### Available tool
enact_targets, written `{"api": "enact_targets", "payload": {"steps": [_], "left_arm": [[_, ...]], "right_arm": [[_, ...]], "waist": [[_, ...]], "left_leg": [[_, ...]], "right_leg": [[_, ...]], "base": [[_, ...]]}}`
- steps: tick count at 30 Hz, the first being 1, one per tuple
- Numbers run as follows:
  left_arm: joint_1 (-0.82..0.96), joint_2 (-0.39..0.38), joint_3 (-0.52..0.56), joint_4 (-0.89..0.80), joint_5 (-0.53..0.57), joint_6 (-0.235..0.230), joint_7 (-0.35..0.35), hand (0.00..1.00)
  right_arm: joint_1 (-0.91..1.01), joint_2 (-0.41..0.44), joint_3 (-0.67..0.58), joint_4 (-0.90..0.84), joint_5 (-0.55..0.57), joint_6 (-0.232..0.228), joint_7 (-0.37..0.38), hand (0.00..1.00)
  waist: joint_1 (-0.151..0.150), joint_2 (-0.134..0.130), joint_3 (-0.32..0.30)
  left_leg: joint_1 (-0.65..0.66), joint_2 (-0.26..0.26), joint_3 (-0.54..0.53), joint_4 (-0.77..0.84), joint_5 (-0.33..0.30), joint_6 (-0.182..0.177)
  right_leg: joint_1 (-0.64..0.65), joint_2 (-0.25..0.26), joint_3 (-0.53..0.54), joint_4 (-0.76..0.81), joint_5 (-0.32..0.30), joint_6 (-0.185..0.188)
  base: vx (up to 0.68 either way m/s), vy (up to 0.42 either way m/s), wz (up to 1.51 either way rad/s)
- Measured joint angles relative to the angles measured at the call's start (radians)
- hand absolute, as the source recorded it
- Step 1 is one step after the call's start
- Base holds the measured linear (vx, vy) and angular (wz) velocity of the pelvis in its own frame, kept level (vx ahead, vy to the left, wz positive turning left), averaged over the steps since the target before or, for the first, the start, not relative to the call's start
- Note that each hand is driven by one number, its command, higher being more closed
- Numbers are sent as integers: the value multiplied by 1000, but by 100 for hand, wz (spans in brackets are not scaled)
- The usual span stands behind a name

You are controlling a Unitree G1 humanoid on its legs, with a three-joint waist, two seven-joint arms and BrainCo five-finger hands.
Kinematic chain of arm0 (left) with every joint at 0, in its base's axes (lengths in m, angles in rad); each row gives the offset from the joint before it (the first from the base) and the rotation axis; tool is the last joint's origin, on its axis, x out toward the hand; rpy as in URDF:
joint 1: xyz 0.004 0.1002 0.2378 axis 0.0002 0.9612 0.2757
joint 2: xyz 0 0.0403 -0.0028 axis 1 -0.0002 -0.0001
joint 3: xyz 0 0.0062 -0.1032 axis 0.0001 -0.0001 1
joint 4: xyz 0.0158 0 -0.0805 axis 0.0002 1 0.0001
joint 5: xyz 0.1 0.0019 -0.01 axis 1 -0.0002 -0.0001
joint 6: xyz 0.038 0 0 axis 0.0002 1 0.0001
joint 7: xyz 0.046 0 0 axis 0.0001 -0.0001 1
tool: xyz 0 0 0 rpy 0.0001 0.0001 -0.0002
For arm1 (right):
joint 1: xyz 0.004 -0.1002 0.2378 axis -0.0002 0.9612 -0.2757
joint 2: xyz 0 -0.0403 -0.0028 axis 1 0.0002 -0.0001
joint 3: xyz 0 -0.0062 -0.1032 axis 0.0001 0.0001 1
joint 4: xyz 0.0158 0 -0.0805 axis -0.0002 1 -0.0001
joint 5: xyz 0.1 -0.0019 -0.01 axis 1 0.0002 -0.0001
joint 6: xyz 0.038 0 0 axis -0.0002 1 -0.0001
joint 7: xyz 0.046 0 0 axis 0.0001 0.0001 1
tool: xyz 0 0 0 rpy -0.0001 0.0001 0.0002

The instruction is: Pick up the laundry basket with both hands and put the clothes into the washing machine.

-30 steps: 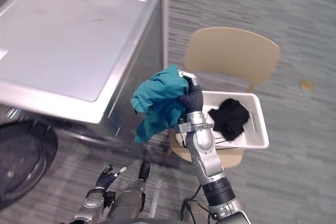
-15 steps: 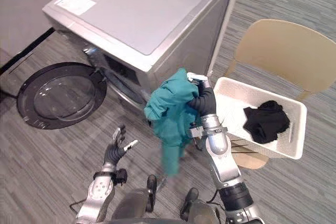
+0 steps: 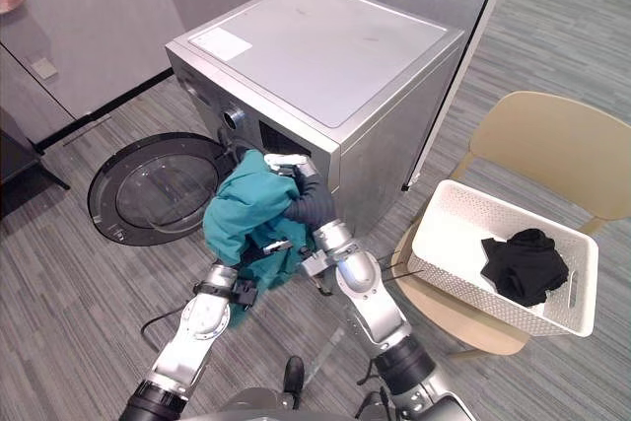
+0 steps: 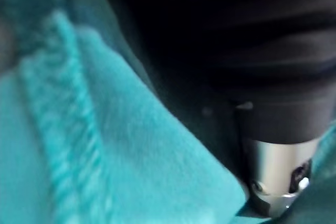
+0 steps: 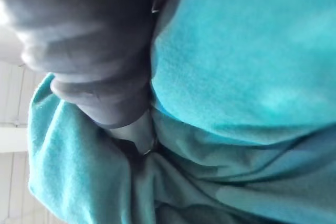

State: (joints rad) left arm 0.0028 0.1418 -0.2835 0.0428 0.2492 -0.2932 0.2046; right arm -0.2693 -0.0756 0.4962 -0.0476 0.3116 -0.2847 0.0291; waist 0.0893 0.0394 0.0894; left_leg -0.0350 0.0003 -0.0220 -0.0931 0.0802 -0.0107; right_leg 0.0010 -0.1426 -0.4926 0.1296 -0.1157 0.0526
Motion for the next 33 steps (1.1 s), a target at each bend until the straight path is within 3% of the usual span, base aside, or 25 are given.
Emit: {"api": "enact_targets", "payload": {"steps": [7, 8, 12, 17, 21, 22, 25, 30, 33], "left_arm": [[-69, 16, -22, 52, 21, 16, 65, 100], [-69, 25, -30, 52, 21, 16, 67, 100], [-68, 31, -29, 61, 16, 14, 79, 100], [-56, 29, -27, 119, -24, 12, 78, 100], [-1, 15, 7, 123, -57, 12, 77, 100], [31, -2, 55, 125, -67, 12, 75, 100], [75, -8, 125, 147, -97, 11, 77, 100], [157, 0, 170, 242, -136, 11, 56, 100], [179, -1, 170, 325, -157, 12, 26, 100]], "right_arm": [[-11, 31, 84, 81, 161, 22, 20, 100], [-11, 27, 85, 82, 185, 23, 23, 0], [-8, 23, 96, 84, 219, 25, 39, 0], [0, 4, 101, 120, 182, 28, 39, 0], [33, -28, 71, 117, 35, 28, 37, 0], [56, -41, 44, 116, -75, 28, 32, 0], [121, -102, -24, 95, -231, 27, 12, 0], [227, -179, -71, 88, -342, 25, 8, 0], [304, -192, -116, 151, -407, 20, 10, 0]], "waist": [[0, -5, -28], [2, -6, -29], [3, -10, -33], [3, -16, -37], [2, -21, -40], [2, -22, -42], [6, -26, -44], [7, -27, -45], [6, -37, -39]], "left_leg": [[10, 19, -3, 0, 8, -12], [10, 22, -2, 0, 10, -15], [1, 43, -1, -1, 16, -25], [-5, 63, 2, -2, 20, -40], [-4, 71, 5, -4, 23, -44], [-4, 71, 6, -8, 26, -40], [-4, 73, 7, -8, 25, -41], [-32, 74, 10, -8, 22, -45], [-72, 59, -38, 13, 29, -45]], "right_leg": [[23, 23, 10, -30, 16, -8], [22, 28, 17, -30, 16, -8], [8, 50, 41, -30, 21, -22], [-3, 68, 52, -26, 22, -34], [-8, 77, 55, -18, 16, -44], [-8, 79, 56, -19, 15, -45], [-9, 79, 58, -15, 13, -45], [-36, 76, 63, 0, 8, -43], [-70, 52, 14, 66, -39, -32]], "base": [[-19, -19, 0], [-44, -27, -3], [-56, -49, -8], [-35, -45, -5], [-10, -45, -3], [0, 0, 0], [0, 0, 0], [1, -3, 0], [24, -14, 50]]}}
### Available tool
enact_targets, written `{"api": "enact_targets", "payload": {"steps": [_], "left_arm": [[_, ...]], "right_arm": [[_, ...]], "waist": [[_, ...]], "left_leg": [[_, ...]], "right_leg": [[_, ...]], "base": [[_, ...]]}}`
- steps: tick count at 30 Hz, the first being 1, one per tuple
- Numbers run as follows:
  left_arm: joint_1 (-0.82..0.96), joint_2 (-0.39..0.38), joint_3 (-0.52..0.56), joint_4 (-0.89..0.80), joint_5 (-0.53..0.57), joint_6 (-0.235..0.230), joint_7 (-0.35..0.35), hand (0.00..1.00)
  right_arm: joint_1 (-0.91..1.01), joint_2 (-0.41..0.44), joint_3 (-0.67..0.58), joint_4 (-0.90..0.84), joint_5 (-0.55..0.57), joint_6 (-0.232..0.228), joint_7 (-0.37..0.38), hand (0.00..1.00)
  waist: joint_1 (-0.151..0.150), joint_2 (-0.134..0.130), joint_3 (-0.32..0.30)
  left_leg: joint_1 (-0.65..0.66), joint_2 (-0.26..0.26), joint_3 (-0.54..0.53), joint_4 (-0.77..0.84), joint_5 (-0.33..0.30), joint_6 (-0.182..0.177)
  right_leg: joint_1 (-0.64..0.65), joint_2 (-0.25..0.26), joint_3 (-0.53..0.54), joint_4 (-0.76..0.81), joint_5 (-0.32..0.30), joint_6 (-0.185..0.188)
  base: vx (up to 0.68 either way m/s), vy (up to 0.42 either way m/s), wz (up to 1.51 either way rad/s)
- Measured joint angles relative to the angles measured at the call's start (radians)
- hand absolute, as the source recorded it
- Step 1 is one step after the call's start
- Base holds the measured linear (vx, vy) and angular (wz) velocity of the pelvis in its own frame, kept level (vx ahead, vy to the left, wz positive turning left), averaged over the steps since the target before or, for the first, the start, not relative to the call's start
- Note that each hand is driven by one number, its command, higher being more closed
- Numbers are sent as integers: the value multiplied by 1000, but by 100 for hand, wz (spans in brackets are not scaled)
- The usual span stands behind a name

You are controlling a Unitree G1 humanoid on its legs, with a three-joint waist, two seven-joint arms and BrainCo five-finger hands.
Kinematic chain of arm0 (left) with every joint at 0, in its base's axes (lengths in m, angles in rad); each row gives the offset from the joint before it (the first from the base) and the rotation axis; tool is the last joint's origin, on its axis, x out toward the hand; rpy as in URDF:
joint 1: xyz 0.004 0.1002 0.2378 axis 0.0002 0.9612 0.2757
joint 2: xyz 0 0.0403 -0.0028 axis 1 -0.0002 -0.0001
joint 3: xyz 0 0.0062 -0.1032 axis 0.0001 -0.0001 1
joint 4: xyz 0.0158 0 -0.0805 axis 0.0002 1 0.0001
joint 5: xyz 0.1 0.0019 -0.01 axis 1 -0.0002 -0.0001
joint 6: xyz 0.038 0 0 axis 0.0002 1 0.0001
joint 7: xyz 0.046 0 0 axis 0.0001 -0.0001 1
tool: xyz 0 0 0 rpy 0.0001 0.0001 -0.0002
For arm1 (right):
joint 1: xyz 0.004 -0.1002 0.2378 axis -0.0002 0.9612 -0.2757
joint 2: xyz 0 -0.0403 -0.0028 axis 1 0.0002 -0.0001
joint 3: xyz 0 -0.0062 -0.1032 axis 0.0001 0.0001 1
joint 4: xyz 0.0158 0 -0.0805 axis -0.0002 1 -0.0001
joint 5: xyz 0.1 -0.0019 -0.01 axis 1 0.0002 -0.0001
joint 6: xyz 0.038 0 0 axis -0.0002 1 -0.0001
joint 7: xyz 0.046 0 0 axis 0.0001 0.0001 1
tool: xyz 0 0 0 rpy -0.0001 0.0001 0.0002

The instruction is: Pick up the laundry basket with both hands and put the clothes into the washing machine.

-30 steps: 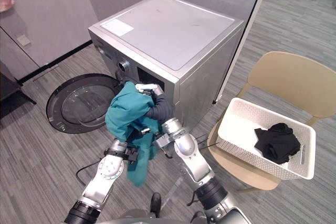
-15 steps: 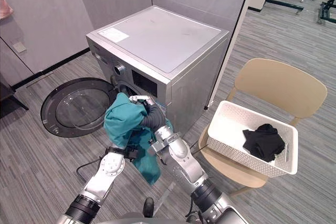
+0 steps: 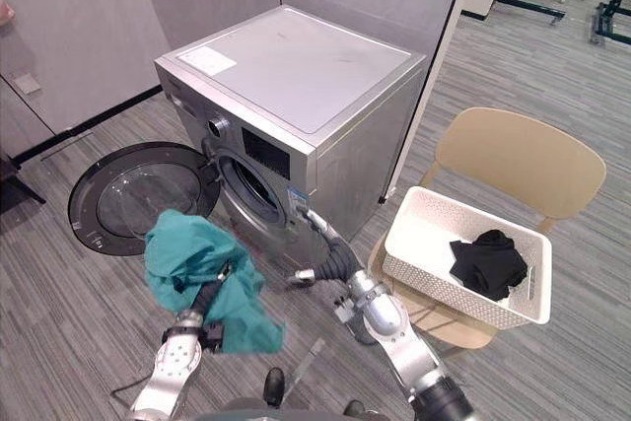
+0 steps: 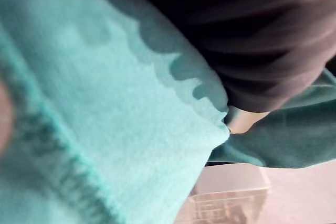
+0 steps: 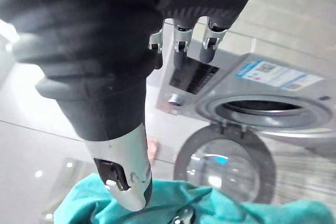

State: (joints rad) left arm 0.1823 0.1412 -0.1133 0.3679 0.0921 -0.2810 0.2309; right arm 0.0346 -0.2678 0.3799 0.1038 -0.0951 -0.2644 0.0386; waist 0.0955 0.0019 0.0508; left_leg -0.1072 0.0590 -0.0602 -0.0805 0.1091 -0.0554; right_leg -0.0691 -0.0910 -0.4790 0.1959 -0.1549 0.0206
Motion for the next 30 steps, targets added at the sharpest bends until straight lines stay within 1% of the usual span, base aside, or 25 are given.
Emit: {"api": "enact_targets", "payload": {"steps": [2, 4, 6, 7, 8, 10, 11, 12, 13, 14, 15, 16, 17, 18, 19, 20, 22, 23, 24, 25, 26, 27, 28, 29, 30], "left_arm": [[-4, -1, 7, 40, -14, 0, -14, 100], [-13, -11, 21, 98, -23, 1, -23, 100], [-20, -46, 64, 159, -45, 12, -36, 100], [-18, -55, 74, 176, -50, 17, -37, 100], [-17, -55, 83, 190, -55, 23, -37, 100], [-13, -26, 86, 241, -59, 39, -56, 100], [-13, -23, 85, 252, -59, 39, -57, 100], [-6, -24, 84, 263, -58, 42, -60, 100], [0, -30, 84, 271, -58, 45, -70, 100], [10, -37, 83, 274, -58, 48, -77, 100], [25, -45, 71, 274, -52, 52, -83, 100], [33, -44, 65, 274, -50, 54, -90, 100], [34, -40, 63, 275, -48, 56, -94, 100], [30, -36, 53, 276, -41, 59, -97, 100], [28, -28, 48, 276, -41, 59, -96, 100], [25, -23, 45, 280, -41, 59, -96, 100], [-6, -17, 34, 312, -41, 59, -96, 100], [-15, -17, 33, 322, -41, 59, -96, 100], [-30, -15, 30, 339, -41, 59, -96, 100], [-37, -14, 27, 344, -41, 59, -96, 100], [-48, -13, 6, 351, -40, 59, -96, 100], [-49, -13, 3, 351, -40, 58, -96, 100], [-46, -12, 1, 351, -39, 58, -97, 100], [-39, -11, -2, 351, -39, 58, -96, 100], [-43, -13, -2, 353, -39, 59, -96, 100]], "right_arm": [[18, 11, -32, 110, -22, 1, -3, 0], [15, 27, -67, 245, -36, 8, -15, 0], [-10, 36, -127, 389, -44, 30, -28, 0], [-11, 39, -142, 423, -44, 37, -39, 0], [-18, 52, -160, 464, -44, 41, -46, 0], [-47, 119, -219, 588, -49, 57, -67, 0], [-47, 130, -227, 604, -56, 57, -72, 0], [-48, 143, -229, 631, -66, 60, -84, 0], [-50, 151, -228, 644, -76, 69, -87, 0], [-51, 151, -228, 650, -77, 74, -88, 0], [-49, 153, -235, 657, -78, 78, -94, 0], [-33, 153, -236, 658, -77, 79, -100, 0], [-28, 154, -237, 661, -77, 80, -101, 0], [-22, 157, -239, 665, -76, 80, -101, 0], [-17, 160, -245, 666, -74, 81, -101, 0], [-15, 161, -246, 666, -74, 81, -102, 0], [-8, 161, -246, 666, -70, 83, -102, 0], [-9, 161, -247, 666, -68, 84, -102, 0], [-8, 161, -248, 666, -61, 84, -103, 0], [-6, 161, -249, 666, -60, 86, -103, 0], [2, 162, -252, 666, -56, 88, -103, 0], [5, 162, -258, 666, -53, 89, -101, 0], [10, 163, -264, 666, -53, 90, -101, 0], [10, 161, -266, 666, -54, 90, -102, 0], [7, 158, -270, 666, -54, 91, -102, 0]], "waist": [[2, -11, 12], [0, -22, 15], [-1, -15, 30], [1, -4, 29], [-1, -2, 35], [-2, -31, 63], [-2, -33, 65], [1, -36, 67], [4, -41, 72], [2, -36, 75], [-2, -26, 82], [-13, -26, 86], [-19, -23, 91], [-38, -12, 103], [-56, -10, 109], [-59, -7, 115], [-72, -13, 130], [-78, -11, 131], [-84, -8, 133], [-84, -9, 133], [-88, -17, 130], [-93, -17, 131], [-99, -18, 130], [-101, -21, 126], [-106, -10, 132]], "left_leg": [[-46, -12, -6, 15, -15, 9], [-84, 5, 149, 15, -54, 71], [-115, 37, 421, 72, -55, 80], [-110, 50, 480, 92, -44, 80], [-104, 54, 479, 94, -13, 63], [-91, 10, 413, 110, -27, 77], [-91, 4, 405, 121, -39, 80], [-89, -8, 393, 152, -74, 88], [-90, -25, 383, 202, -124, 94], [-89, -33, 375, 224, -156, 92], [-77, -52, 354, 263, -201, 105], [-55, -72, 329, 275, -224, 122], [-46, -74, 314, 278, -231, 128], [-24, -75, 269, 274, -237, 135], [-2, -79, 238, 263, -240, 139], [13, -82, 227, 254, -241, 140], [55, -94, 181, 235, -254, 135], [63, -95, 169, 232, -257, 128], [78, -98, 147, 226, -263, 108], [85, -101, 136, 226, -269, 100], [95, -112, 105, 242, -292, 87], [102, -115, 86, 264, -315, 83], [109, -114, 74, 295, -347, 61], [111, -94, 89, 385, -393, 6], [82, -74, 105, 465, -396, -1]], "right_leg": [[-18, -27, -72, 37, -34, 1], [-20, -57, -157, 21, -27, -9], [-23, -101, -238, 44, -30, -3], [-20, -103, -256, 62, -36, 5], [-8, -109, -272, 68, -44, 18], [70, -126, -319, 23, -27, 45], [83, -131, -323, 20, -26, 48], [101, -149, -329, 34, -33, 66], [107, -196, -333, 107, -55, 98], [104, -225, -327, 167, -62, 103], [78, -301, -285, 335, -57, 84], [21, -353, -195, 492, -19, -4], [-19, -351, -119, 555, -28, -19], [-80, -300, 8, 626, -68, 7], [-123, -256, 59, 640, -96, 17], [-147, -241, 78, 630, -102, 17], [-219, -178, 85, 487, -111, 36], [-239, -161, 85, 426, -103, 45], [-257, -135, 88, 305, -67, 53], [-269, -125, 98, 258, -44, 53], [-290, -118, 132, 217, -6, 40], [-288, -120, 139, 217, 4, 29], [-278, -115, 131, 221, 17, 12], [-247, -93, 139, 215, 62, -40], [-241, -81, 135, 216, 63, -37]], "base": [[-20, -16, 102], [27, 2, 121], [138, 94, 117], [199, 97, 95], [218, 67, 91], [195, 83, 104], [144, 104, 74], [112, 122, 42], [105, 127, 35], [108, 190, 41], [124, 218, 50], [142, 235, 55], [192, 201, 72], [247, 158, 85], [249, 132, 83], [243, 94, 70], [210, 36, 65], [243, 0, 68], [218, -18, 55], [363, -82, 75], [334, -112, 73], [353, -142, 83], [463, -214, 72], [476, -209, 61], [551, -261, 32]]}}
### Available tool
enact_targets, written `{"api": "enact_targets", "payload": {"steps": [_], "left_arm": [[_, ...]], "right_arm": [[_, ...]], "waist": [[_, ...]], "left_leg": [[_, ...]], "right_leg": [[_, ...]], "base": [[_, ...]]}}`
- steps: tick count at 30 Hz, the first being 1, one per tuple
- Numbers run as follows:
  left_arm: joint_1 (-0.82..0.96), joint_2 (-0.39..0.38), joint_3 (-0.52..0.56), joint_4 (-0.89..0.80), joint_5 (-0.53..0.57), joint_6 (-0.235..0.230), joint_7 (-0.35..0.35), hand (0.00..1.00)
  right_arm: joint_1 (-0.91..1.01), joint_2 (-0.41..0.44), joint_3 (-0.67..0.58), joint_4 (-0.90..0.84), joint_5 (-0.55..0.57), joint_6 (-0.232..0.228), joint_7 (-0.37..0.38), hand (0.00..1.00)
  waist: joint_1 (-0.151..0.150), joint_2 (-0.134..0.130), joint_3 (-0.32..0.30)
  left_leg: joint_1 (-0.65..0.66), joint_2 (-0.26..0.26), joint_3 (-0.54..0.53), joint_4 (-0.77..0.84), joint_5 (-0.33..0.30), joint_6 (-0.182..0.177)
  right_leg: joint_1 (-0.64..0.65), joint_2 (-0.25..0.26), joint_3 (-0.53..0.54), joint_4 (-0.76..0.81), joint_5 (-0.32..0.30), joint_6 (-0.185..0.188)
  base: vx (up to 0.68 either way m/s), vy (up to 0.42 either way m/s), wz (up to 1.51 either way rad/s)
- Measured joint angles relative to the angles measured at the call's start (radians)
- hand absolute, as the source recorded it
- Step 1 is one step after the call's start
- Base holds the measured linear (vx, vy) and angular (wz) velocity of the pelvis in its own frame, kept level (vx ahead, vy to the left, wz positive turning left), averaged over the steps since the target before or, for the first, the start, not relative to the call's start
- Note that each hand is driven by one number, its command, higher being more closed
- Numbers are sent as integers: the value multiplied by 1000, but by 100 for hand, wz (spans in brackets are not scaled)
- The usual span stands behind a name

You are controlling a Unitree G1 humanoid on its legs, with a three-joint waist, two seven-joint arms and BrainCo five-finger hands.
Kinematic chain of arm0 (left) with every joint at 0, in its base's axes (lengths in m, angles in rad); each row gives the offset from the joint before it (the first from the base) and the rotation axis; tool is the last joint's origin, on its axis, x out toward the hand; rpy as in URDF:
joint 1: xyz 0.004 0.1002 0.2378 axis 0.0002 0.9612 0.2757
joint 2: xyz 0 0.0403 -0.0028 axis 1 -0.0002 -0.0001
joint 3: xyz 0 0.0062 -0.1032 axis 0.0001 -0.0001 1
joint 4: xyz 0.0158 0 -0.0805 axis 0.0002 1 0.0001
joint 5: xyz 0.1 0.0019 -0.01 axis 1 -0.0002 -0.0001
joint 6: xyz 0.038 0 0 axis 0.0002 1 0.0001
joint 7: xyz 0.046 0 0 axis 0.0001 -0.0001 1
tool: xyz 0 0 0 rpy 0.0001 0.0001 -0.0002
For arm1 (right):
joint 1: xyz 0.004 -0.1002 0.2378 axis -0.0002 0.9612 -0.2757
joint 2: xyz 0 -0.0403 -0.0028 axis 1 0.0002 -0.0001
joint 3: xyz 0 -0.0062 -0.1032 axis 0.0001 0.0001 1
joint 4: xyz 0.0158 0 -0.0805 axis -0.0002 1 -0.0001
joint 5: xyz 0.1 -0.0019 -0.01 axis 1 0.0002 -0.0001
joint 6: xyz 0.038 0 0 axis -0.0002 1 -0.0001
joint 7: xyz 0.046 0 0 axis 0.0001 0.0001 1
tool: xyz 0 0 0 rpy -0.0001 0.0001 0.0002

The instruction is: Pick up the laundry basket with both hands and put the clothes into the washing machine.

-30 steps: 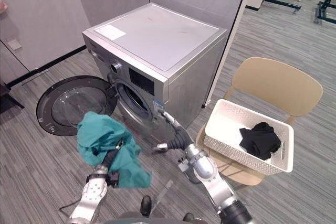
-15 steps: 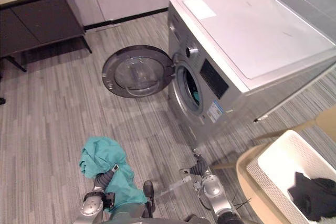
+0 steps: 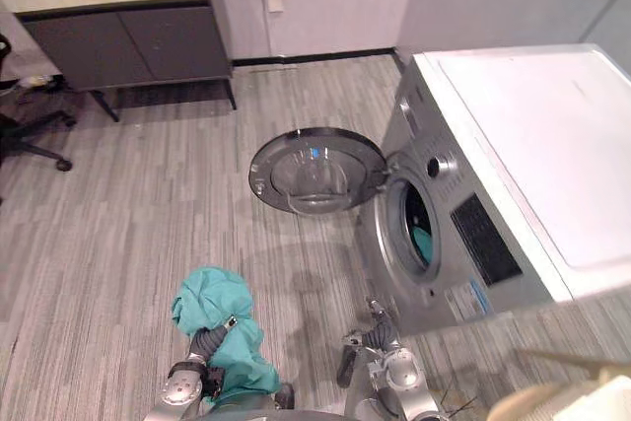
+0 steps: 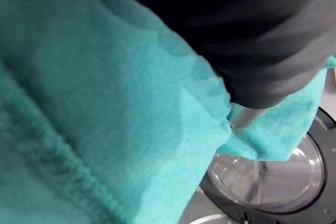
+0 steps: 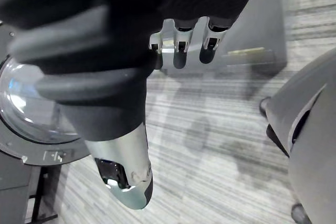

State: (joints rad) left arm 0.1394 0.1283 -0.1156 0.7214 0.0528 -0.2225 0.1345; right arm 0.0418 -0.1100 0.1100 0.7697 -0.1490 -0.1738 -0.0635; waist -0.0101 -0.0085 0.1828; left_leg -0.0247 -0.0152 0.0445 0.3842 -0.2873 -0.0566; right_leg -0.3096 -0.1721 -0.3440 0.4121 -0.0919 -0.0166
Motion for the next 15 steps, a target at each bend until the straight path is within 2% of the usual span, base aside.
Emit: {"api": "enact_targets", "payload": {"steps": [1, 2, 3, 4, 6, 8, 10, 11, 12, 13, 14, 15], "left_arm": [[0, -8, 0, -2, 0, 0, 0, 100], [2, -11, 1, -1, 0, 0, 0, 100], [-1, -16, 1, -2, -1, 1, 0, 100], [-5, -26, 3, 3, -1, 1, -1, 100], [-23, -48, -3, 4, 0, -1, -3, 100], [-46, -61, -15, 3, 1, -4, -4, 100], [-69, -68, -47, 3, 10, -6, -8, 100], [-80, -69, -56, 4, 20, -6, -10, 100], [-91, -72, -74, 6, 23, -6, -11, 100], [-95, -82, -85, 11, 23, -7, -13, 100], [-96, -89, -92, 24, 23, -8, -14, 100], [-143, -63, -119, 65, 30, -2, -24, 100]], "right_arm": [[-11, -9, -2, 1, 0, 2, 1, 0], [-17, -12, -2, 0, 0, 1, 0, 0], [-28, -19, -2, 0, 0, 2, -2, 0], [-38, -20, -6, 5, 1, 4, -3, 0], [-44, -15, -23, 5, 1, 4, -13, 0], [-56, -17, -37, 5, 0, 4, -25, 0], [-70, -14, -37, 7, -2, 4, -29, 0], [-78, -10, -35, 15, -2, 3, -29, 0], [-82, -8, -33, 24, -11, 3, -30, 0], [-76, -18, -31, 24, -20, 2, -30, 0], [-71, -27, -31, 28, -21, 2, -30, 0], [-57, 3, -32, 34, -25, 5, -35, 0]], "waist": [[6, 24, 7], [13, 34, 7], [27, 52, 17], [27, 54, 19], [25, 39, 27], [26, 28, 35], [29, 26, 38], [28, 27, 37], [29, 43, 35], [27, 80, 31], [26, 102, 29], [24, 46, 28]], "left_leg": [[-69, 56, 62, 173, 15, -25], [-96, 84, 88, 245, 30, -45], [-151, 143, 133, 393, 58, -52], [-168, 167, 149, 443, 35, -16], [-178, 163, 151, 369, 11, 5], [-201, 140, 107, 257, 11, 5], [-230, 94, -42, 63, 30, -23], [-231, 79, -107, -25, 55, -51], [-223, 86, -192, -147, 150, -74], [-223, 120, -221, -172, 297, -91], [-220, 139, -224, -163, 292, -66], [-201, 105, -162, -165, 273, -42]], "right_leg": [[33, 41, -3, -30, -10, -12], [55, 60, 2, -47, -10, -22], [99, 100, 27, -89, -11, -39], [143, 120, 50, -112, -9, -45], [202, 125, 106, -155, -8, -44], [234, 122, 158, -179, -8, -43], [249, 122, 227, -195, -2, -34], [251, 123, 253, -199, 0, -23], [260, 140, 296, -217, 1, 9], [279, 172, 330, -241, -6, 44], [288, 189, 344, -249, -23, 66], [270, 138, 391, -231, -37, 96]], "base": [[341, -175, -7], [466, -229, -55], [488, -179, -84], [494, -153, -83], [417, -79, -77], [358, 16, -89], [296, 140, -102], [254, 198, -125], [322, 303, -142], [277, 316, -141], [231, 401, -126], [135, 320, -87]]}}
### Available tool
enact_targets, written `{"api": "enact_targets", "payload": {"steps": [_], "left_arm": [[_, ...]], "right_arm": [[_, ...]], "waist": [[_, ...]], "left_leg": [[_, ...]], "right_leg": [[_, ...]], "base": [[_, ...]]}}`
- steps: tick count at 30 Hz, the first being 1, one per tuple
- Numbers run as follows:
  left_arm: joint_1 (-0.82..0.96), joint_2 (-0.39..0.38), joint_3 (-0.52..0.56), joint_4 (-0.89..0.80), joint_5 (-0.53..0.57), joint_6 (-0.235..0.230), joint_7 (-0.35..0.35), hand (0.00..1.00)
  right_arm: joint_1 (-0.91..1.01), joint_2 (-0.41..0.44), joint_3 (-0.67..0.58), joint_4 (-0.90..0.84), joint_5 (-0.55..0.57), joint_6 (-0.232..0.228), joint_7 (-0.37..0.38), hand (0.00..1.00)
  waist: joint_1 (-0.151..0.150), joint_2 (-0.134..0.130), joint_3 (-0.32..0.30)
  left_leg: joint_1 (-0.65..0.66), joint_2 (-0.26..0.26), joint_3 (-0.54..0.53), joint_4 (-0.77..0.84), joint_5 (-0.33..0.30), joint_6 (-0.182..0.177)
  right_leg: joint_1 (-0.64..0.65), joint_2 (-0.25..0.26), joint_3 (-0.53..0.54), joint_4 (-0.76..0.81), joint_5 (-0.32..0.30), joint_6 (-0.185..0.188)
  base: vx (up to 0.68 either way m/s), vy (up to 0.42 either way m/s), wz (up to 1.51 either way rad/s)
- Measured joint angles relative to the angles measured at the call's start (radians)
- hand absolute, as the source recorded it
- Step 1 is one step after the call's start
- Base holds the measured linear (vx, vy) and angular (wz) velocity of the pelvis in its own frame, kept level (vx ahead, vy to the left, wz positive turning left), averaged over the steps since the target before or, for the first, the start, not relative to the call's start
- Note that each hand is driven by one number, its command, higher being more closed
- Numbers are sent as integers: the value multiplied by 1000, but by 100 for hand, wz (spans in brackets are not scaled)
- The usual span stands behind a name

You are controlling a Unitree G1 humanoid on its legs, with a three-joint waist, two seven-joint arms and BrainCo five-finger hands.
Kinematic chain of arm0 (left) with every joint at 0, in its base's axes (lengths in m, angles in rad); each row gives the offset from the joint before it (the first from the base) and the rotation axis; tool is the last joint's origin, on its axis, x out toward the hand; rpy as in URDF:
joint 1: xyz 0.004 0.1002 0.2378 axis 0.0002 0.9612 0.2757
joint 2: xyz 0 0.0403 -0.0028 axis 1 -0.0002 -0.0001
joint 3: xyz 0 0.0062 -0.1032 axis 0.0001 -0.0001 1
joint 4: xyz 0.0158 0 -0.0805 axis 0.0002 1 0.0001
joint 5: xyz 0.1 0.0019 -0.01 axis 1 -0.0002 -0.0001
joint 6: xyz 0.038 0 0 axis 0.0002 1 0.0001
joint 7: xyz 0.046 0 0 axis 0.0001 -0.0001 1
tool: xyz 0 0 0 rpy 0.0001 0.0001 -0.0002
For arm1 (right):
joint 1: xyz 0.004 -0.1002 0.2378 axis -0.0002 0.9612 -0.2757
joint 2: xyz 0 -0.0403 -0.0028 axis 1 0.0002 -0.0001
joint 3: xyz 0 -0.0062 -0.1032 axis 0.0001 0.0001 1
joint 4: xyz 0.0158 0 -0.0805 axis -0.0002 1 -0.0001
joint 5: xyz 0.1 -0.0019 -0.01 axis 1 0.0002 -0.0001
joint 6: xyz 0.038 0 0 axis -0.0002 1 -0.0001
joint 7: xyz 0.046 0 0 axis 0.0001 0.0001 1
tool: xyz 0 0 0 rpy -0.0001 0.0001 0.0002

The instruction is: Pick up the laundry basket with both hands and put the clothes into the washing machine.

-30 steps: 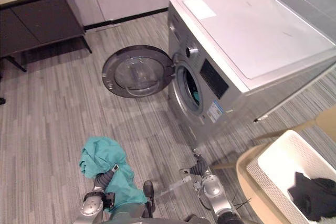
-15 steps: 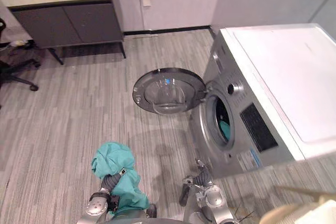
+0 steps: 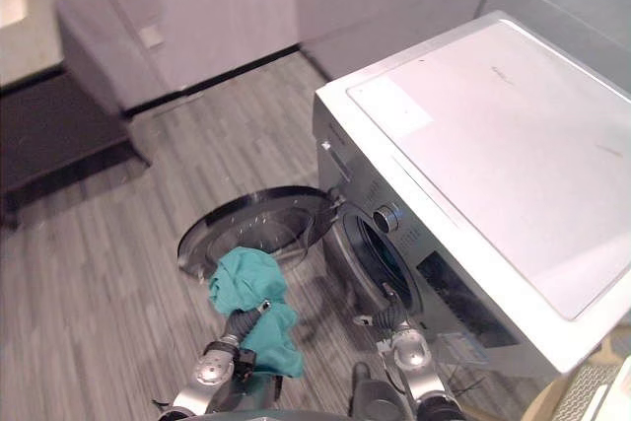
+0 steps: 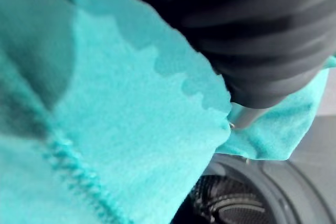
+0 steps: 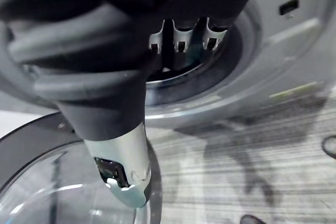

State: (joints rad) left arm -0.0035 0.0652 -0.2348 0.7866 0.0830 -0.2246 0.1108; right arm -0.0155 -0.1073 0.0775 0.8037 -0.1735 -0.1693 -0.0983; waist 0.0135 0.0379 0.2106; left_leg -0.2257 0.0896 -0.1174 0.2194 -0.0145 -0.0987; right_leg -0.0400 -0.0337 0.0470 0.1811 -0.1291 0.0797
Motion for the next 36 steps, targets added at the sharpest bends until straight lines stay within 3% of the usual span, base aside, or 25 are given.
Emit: {"api": "enact_targets", "payload": {"steps": [3, 4, 6, 9, 11, 12, 17, 19, 20, 22, 25, 26, 27, 28, 29, 32, 36], "left_arm": [[-16, 25, -19, 0, 5, 0, -1, 100], [-12, 36, -18, 0, 7, 0, -1, 100], [6, 55, -7, 0, 10, 3, -1, 100], [24, 68, 24, -1, 11, 9, 2, 100], [25, 69, 50, -4, 11, 10, 2, 100], [22, 76, 51, -4, 11, 10, 1, 100], [30, 57, 72, -3, 11, 11, -3, 100], [20, 50, 80, -7, 10, 15, -3, 100], [22, 47, 82, -12, 10, 15, -2, 100], [24, 24, 78, -15, 12, 15, -2, 100], [19, 24, 66, -20, 24, 15, -1, 100], [4, 33, 65, -20, 35, 14, 0, 100], [-28, 49, 47, -19, 47, 14, 4, 100], [-43, 56, 43, -19, 48, 14, 4, 100], [-85, 68, 39, -19, 55, 15, 6, 100], [-158, 91, 41, -20, 78, 19, 28, 100], [-256, 105, 51, -24, 78, 22, 60, 100]], "right_arm": [[40, 32, 3, -1, -8, 0, -1, 0], [45, 40, 5, 1, -8, 1, -1, 0], [39, 48, 22, 8, -10, 2, 3, 0], [21, 51, 41, 21, -22, 2, 6, 0], [18, 54, 41, 29, -28, 3, 7, 0], [18, 48, 40, 32, -34, 3, 7, 0], [27, 10, 39, 35, -34, 10, 6, 0], [43, -13, 37, 35, -32, 21, -2, 0], [44, -19, 38, 35, -32, 21, -4, 0], [41, -40, 13, 35, -30, 22, -13, 0], [33, -50, -4, 34, -30, 20, -18, 0], [23, -52, -3, 39, -30, 21, -18, 0], [12, -47, -1, 38, -30, 19, -17, 0], [6, -47, -1, 38, -30, 19, -16, 0], [-31, -50, -1, 38, -29, 21, -17, 0], [-127, -61, -1, 30, -18, 20, -37, 0], [-173, -56, -1, -38, 11, 21, -59, 0]], "waist": [[-1, -39, -4], [2, -41, -4], [2, -43, -4], [-4, -36, -3], [-2, -37, -3], [-13, -33, -1], [-27, -25, 0], [-28, -22, 2], [-27, -17, 6], [-25, -2, 13], [-27, 24, 14], [-26, 27, 17], [-34, 1, 36], [-36, -7, 46], [-37, -18, 97], [-47, -17, 187], [-50, -17, 239]], "left_leg": [[40, -36, 92, -49, -7, 23], [52, -39, 137, -55, -15, 35], [78, -33, 224, -79, -19, 52], [150, -2, 380, -136, -12, 64], [178, 21, 436, -153, -14, 58], [187, 30, 461, -156, -18, 48], [204, 113, 551, -49, -89, -7], [109, 178, 506, 221, -107, -13], [87, 187, 482, 283, -105, -9], [42, 144, 324, 292, -166, -17], [52, 95, 241, 132, -127, -17], [56, 84, 256, 126, -148, -6], [30, 63, 273, 146, -153, 4], [13, 56, 282, 164, -158, 11], [-30, 47, 303, 227, -175, 30], [-153, 54, 335, 397, -238, 59], [-333, 104, 344, 615, -344, 85]], "right_leg": [[-26, -54, 67, 4, -6, 22], [-44, -64, 96, 16, 0, 32], [-80, -85, 54, 38, 13, 37], [-89, -185, -376, 57, 46, -16], [-86, -214, -580, 74, 58, -32], [-89, -205, -585, 74, 61, -26], [-103, -131, -475, 58, 32, -47], [-99, -110, -423, 64, 30, -51], [-91, -108, -415, 64, 31, -54], [-86, -111, -362, 74, 32, -56], [-112, -105, -315, 113, 22, -34], [-146, -109, -286, 157, 2, -13], [-199, -141, -265, 213, -7, -2], [-223, -151, -257, 236, -10, 1], [-279, -171, -227, 293, -11, 2], [-410, -182, -172, 407, -14, 7], [-590, -189, -142, 575, -68, 25]], "base": [[58, 224, -69], [18, 235, -122], [7, 137, -134], [16, 23, -137], [50, -42, -106], [56, -61, -84], [94, -113, -78], [114, -184, -58], [113, -96, -64], [104, 28, -71], [77, 156, -68], [13, 134, -46], [-20, 132, -36], [-77, 158, -25], [-149, 161, -35], [-190, 150, -39], [-272, 74, -23]]}}
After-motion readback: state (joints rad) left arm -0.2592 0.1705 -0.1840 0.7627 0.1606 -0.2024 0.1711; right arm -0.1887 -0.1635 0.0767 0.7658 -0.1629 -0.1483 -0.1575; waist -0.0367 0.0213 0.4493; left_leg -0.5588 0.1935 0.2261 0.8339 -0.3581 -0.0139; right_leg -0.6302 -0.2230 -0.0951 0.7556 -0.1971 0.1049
